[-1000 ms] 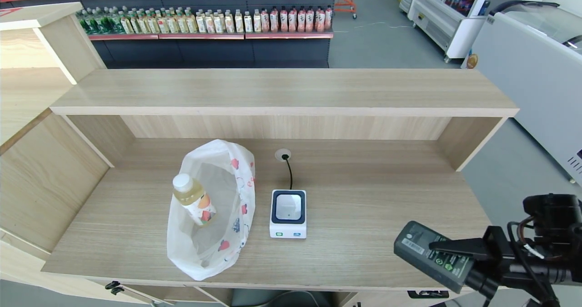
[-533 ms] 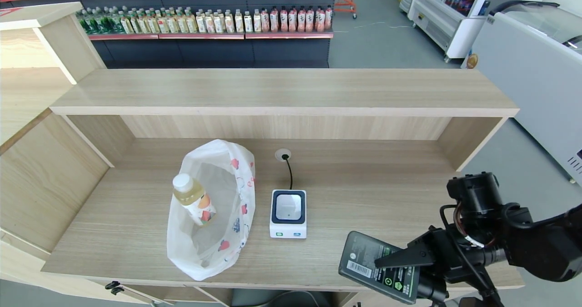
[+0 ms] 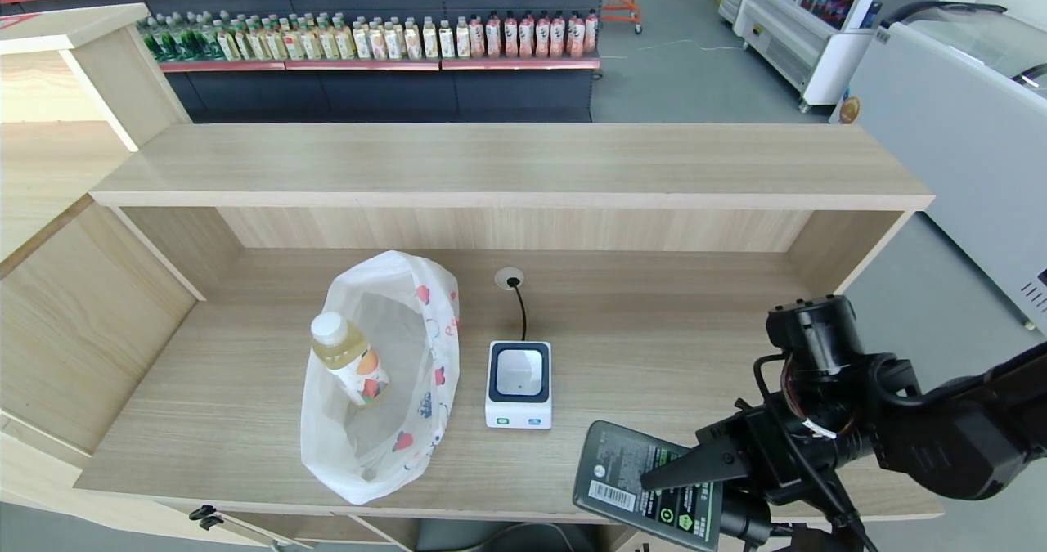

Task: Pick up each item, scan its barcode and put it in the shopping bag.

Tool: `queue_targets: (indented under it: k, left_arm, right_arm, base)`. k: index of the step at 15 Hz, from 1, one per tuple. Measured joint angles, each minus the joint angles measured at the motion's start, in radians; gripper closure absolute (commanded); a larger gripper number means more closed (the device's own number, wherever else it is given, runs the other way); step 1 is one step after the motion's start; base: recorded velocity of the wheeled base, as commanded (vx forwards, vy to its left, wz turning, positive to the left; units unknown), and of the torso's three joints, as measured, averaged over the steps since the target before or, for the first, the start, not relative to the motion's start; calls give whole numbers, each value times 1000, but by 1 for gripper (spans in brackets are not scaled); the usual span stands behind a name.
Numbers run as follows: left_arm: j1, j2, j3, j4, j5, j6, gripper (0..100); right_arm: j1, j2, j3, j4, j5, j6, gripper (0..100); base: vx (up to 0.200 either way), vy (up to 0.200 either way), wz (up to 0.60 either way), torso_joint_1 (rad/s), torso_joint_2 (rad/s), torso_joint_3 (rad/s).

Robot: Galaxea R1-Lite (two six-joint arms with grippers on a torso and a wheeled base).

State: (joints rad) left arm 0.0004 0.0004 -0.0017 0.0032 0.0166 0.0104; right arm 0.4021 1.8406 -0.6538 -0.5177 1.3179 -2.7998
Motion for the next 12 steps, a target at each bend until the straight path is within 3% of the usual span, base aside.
queue_targets:
  k: [12]
  left_arm:
    - [0,0,0,0,0,0,0]
  right_arm:
    - [-7,53,-31,5,1,0,100]
  base:
    - [0,0,0,0,0,0]
